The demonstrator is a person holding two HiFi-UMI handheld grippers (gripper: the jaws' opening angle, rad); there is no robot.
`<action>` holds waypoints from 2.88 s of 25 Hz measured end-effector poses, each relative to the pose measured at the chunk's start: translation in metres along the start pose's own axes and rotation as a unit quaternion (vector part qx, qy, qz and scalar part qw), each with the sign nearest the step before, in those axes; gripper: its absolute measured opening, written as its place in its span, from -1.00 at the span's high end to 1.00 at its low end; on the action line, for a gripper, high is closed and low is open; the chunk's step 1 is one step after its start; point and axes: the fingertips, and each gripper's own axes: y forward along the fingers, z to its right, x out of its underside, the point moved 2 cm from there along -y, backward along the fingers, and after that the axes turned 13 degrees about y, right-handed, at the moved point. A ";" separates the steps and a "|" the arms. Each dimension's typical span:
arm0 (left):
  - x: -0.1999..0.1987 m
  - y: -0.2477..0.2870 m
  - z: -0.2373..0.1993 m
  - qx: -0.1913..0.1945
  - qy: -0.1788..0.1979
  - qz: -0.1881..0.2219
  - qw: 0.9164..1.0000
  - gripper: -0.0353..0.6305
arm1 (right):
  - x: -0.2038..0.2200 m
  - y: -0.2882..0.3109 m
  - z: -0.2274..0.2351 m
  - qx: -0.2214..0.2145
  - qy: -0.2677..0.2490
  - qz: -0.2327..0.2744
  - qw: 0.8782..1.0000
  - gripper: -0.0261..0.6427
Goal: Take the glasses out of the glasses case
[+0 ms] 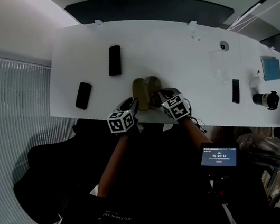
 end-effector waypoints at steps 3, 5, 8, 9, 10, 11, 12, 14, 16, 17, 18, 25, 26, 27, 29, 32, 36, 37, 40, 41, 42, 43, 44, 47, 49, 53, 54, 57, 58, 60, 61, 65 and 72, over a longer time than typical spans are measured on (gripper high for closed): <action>-0.007 -0.004 0.005 0.002 0.008 0.012 1.000 0.55 | -0.015 0.000 -0.015 0.019 -0.017 0.000 1.000 0.90; -0.012 -0.007 0.009 0.004 0.016 0.019 1.000 0.55 | -0.021 0.003 -0.021 0.039 -0.030 -0.013 0.999 0.89; -0.020 -0.016 0.014 0.003 0.029 0.035 0.999 0.54 | -0.017 0.015 -0.025 0.056 -0.024 -0.054 0.997 0.62; -0.022 -0.020 0.016 0.004 0.033 0.040 0.999 0.55 | -0.012 0.021 -0.024 0.058 -0.013 -0.070 0.996 0.56; -0.025 -0.024 0.018 0.004 0.035 0.045 0.998 0.55 | -0.008 0.026 -0.022 0.062 -0.003 -0.083 0.995 0.56; -0.027 -0.027 0.019 0.005 0.038 0.049 0.998 0.55 | -0.004 0.030 -0.020 0.066 0.004 -0.093 0.994 0.56; -0.030 -0.031 0.021 0.005 0.041 0.053 0.998 0.55 | -0.003 0.034 -0.017 0.070 0.007 -0.099 0.993 0.56; -0.034 -0.038 0.025 0.004 0.046 0.060 0.997 0.54 | -0.001 0.038 -0.014 0.076 0.007 -0.108 0.991 0.56; -0.037 -0.044 0.030 0.003 0.049 0.064 0.997 0.55 | 0.002 0.039 -0.009 0.081 0.009 -0.115 0.990 0.57; -0.038 -0.047 0.031 0.002 0.050 0.066 0.997 0.55 | 0.003 0.039 -0.006 0.085 0.012 -0.116 0.990 0.60; -0.039 -0.049 0.033 0.002 0.051 0.067 0.996 0.55 | 0.004 0.037 -0.002 0.091 0.017 -0.116 0.989 0.64; -0.043 -0.051 0.036 0.005 0.055 0.066 0.996 0.55 | 0.004 0.032 0.009 0.090 0.065 -0.105 0.988 0.85; -0.043 -0.050 0.035 0.005 0.056 0.066 0.996 0.55 | 0.004 0.032 0.008 0.088 0.063 -0.105 0.989 0.85; -0.042 -0.050 0.035 0.005 0.057 0.066 0.996 0.55 | 0.004 0.032 0.007 0.087 0.062 -0.105 0.989 0.85; -0.040 -0.049 0.036 0.006 0.060 0.067 0.996 0.55 | 0.006 0.031 0.006 0.087 0.065 -0.105 0.988 0.85; -0.038 -0.048 0.041 0.011 0.064 0.068 0.996 0.55 | 0.003 0.029 0.004 0.075 0.073 -0.085 0.991 0.85; -0.038 -0.045 0.042 0.015 0.066 0.067 0.995 0.55 | -0.004 0.016 -0.003 0.039 0.139 -0.058 0.988 0.85; -0.038 -0.044 0.041 0.016 0.065 0.066 0.996 0.55 | -0.005 0.012 -0.003 0.025 0.160 -0.046 0.986 0.85; -0.043 -0.041 0.041 0.028 0.056 0.068 0.996 0.53 | -0.010 0.000 -0.006 -0.032 0.214 -0.002 0.976 0.86; -0.046 -0.041 0.042 0.036 0.050 0.072 0.995 0.52 | -0.013 -0.006 -0.008 -0.059 0.226 0.015 0.972 0.86; -0.050 -0.040 0.043 0.046 0.042 0.079 0.995 0.50 | -0.016 -0.013 -0.013 -0.093 0.235 0.034 0.967 0.86; -0.054 -0.039 0.045 0.060 0.030 0.089 0.994 0.50 | -0.020 -0.020 -0.019 -0.131 0.240 0.054 0.960 0.86; -0.058 -0.039 0.046 0.079 0.016 0.100 0.992 0.50 | -0.026 -0.028 -0.027 -0.171 0.244 0.074 0.952 0.86; -0.070 -0.040 0.062 0.187 -0.033 0.130 0.973 0.50 | -0.039 -0.055 -0.045 -0.284 0.275 0.126 0.910 0.86; -0.080 -0.046 0.077 0.260 -0.070 0.154 0.951 0.50 | -0.046 -0.076 -0.055 -0.364 0.314 0.144 0.865 0.86; -0.086 -0.056 0.098 0.337 -0.088 0.171 0.922 0.51 | -0.052 -0.105 -0.065 -0.454 0.353 0.160 0.802 0.86; -0.085 -0.058 0.101 0.349 -0.086 0.166 0.919 0.52 | -0.050 -0.107 -0.066 -0.461 0.353 0.160 0.798 0.86; -0.084 -0.063 0.107 0.376 -0.103 0.159 0.907 0.52 | -0.048 -0.111 -0.070 -0.478 0.349 0.154 0.791 0.86; -0.084 -0.065 0.108 0.386 -0.110 0.158 0.902 0.52 | -0.048 -0.112 -0.072 -0.482 0.347 0.151 0.790 0.86; -0.082 -0.067 0.109 0.407 -0.125 0.153 0.892 0.51 | -0.048 -0.112 -0.076 -0.486 0.340 0.144 0.792 0.86; -0.080 -0.067 0.110 0.418 -0.133 0.150 0.886 0.48 | -0.047 -0.111 -0.078 -0.487 0.334 0.140 0.795 0.86; -0.078 -0.069 0.114 0.444 -0.161 0.153 0.868 0.43 | -0.047 -0.110 -0.083 -0.482 0.316 0.134 0.806 0.86; -0.071 -0.074 0.119 0.476 -0.177 0.146 0.849 0.40 | -0.045 -0.106 -0.086 -0.475 0.299 0.123 0.819 0.86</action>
